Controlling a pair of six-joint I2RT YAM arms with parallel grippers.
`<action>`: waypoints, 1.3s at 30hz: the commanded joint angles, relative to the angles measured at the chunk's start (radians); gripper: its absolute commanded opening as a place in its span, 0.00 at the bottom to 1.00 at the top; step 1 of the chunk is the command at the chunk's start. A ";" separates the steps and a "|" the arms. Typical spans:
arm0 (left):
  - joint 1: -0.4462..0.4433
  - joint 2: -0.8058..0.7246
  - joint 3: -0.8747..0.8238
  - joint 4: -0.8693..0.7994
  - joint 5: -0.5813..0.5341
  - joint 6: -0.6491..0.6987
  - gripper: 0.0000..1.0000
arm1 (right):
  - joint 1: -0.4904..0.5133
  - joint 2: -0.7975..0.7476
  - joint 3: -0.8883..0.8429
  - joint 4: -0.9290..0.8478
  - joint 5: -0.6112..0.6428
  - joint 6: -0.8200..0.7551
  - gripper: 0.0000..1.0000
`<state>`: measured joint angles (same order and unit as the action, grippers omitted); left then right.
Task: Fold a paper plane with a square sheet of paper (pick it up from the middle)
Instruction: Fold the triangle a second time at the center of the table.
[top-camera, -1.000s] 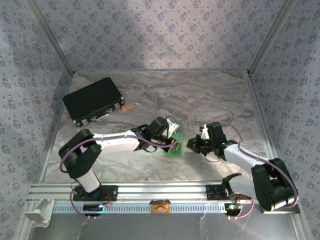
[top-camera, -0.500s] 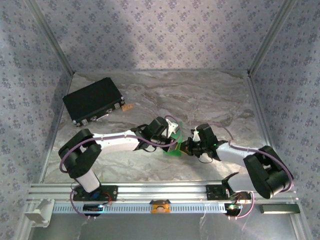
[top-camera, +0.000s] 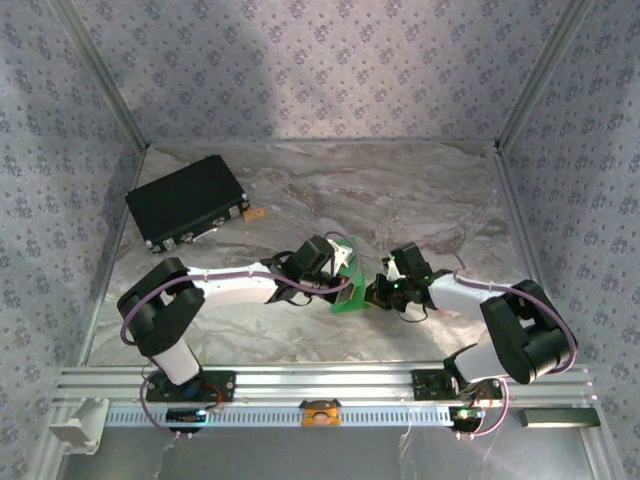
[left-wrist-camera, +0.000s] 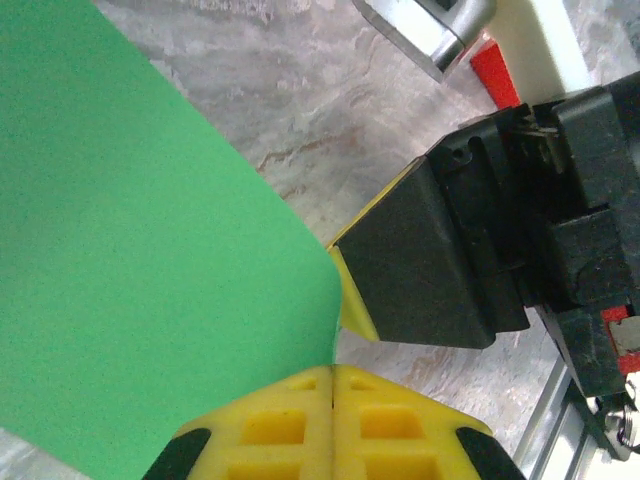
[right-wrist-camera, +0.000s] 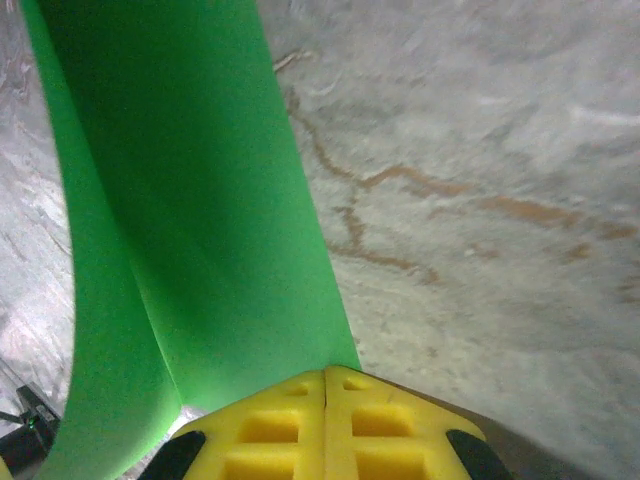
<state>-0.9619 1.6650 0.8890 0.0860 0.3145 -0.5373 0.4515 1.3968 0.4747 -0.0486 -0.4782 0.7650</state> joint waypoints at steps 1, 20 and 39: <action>0.006 0.040 -0.005 0.062 0.011 -0.051 0.00 | -0.023 -0.008 0.014 -0.088 0.015 -0.056 0.00; 0.008 0.044 -0.005 0.043 -0.010 -0.037 0.16 | 0.024 -0.015 0.003 0.112 -0.100 0.059 0.02; 0.028 0.069 0.011 0.060 0.040 -0.032 0.05 | 0.016 -0.004 -0.010 0.109 -0.092 0.060 0.02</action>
<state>-0.9424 1.7298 0.8856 0.1177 0.3294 -0.5800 0.4706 1.3819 0.4736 0.0715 -0.5686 0.8162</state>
